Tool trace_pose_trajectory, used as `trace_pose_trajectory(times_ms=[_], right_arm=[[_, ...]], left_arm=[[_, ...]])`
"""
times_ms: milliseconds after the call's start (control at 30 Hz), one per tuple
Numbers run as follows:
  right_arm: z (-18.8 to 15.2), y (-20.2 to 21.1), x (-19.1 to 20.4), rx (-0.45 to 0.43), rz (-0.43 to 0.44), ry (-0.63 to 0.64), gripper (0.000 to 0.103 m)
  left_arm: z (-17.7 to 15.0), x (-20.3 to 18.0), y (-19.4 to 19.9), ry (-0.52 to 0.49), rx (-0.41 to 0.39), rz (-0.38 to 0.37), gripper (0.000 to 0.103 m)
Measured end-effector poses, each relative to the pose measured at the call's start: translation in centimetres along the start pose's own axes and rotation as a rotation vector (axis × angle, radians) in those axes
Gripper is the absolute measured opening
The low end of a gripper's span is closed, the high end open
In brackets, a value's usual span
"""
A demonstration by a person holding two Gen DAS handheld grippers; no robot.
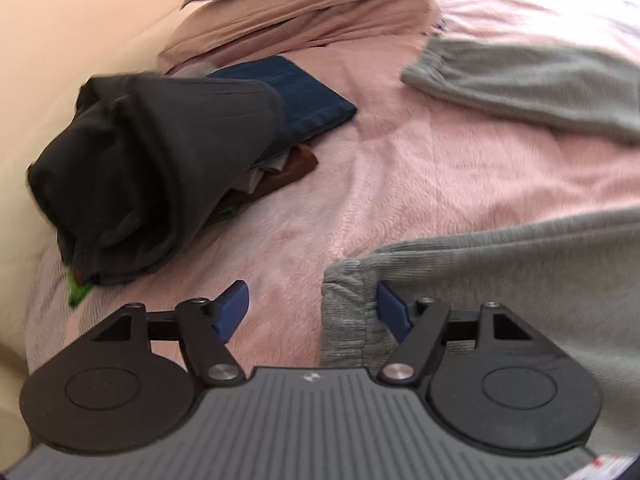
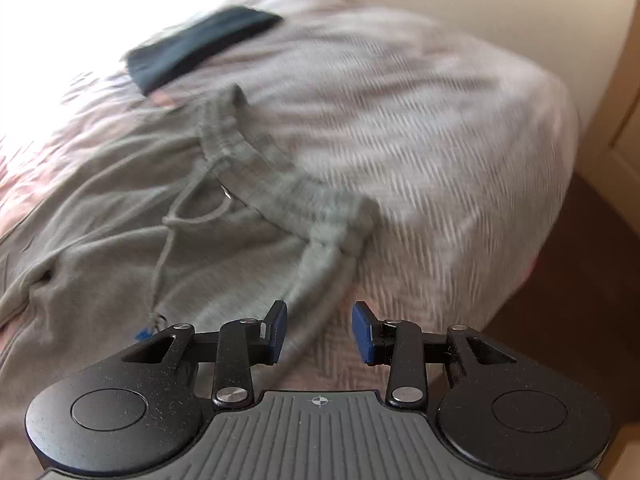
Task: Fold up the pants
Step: 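Release the waistband with the right gripper and lay it flat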
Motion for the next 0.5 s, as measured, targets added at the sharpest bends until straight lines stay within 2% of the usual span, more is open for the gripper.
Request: trace_pose_trajectory(times_ms=[100, 167, 233, 267, 300, 333, 433, 500], right_arm=[[0.9, 1.1, 2.4, -0.082, 0.070, 0.119, 0.034], [0.8, 1.1, 4.4, -0.106, 0.121, 0.193, 0.035], [-0.1, 0.6, 6.4, -0.100, 0.175, 0.261, 0.037], [-0.7, 0.1, 7.1, -0.088, 0.200, 0.285, 0.038], [-1.2, -0.3, 7.8, -0.078, 0.223, 0.305, 0.038], [-1.8, -0.7, 8.3, -0.072, 0.240, 0.318, 0.038], [-3.8, -2.0, 8.9, -0.055, 0.261, 0.367, 0.040], [-5.6, -2.9, 8.7, -0.027, 0.250, 0.418, 0.040]], left_arm=[[0.6, -0.2, 3.3, 0.013, -0.015, 0.011, 0.064], [0.1, -0.7, 4.4, -0.009, -0.011, 0.027, 0.072], [-1.2, -0.8, 3.8, -0.054, 0.021, 0.053, 0.073], [-2.0, -0.4, 3.2, -0.075, 0.065, 0.090, 0.066], [-2.2, 0.0, 3.0, -0.074, 0.092, 0.110, 0.053], [-1.9, -0.1, 3.7, -0.038, 0.068, 0.070, 0.034], [-1.1, -2.7, 6.7, 0.042, -0.008, -0.139, 0.034], [-2.3, -5.5, 7.8, 0.018, 0.015, -0.221, 0.040]])
Point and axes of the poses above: each gripper's, at about its wrist camera, not at the fingertips, and y roughly against the way its jaws point, x to its left, z to its top, the point moved 6 cm from there along -y, roughly the way its jaws point, and after that the axes turned 15 degrees about -x, right-handed, at the moved point
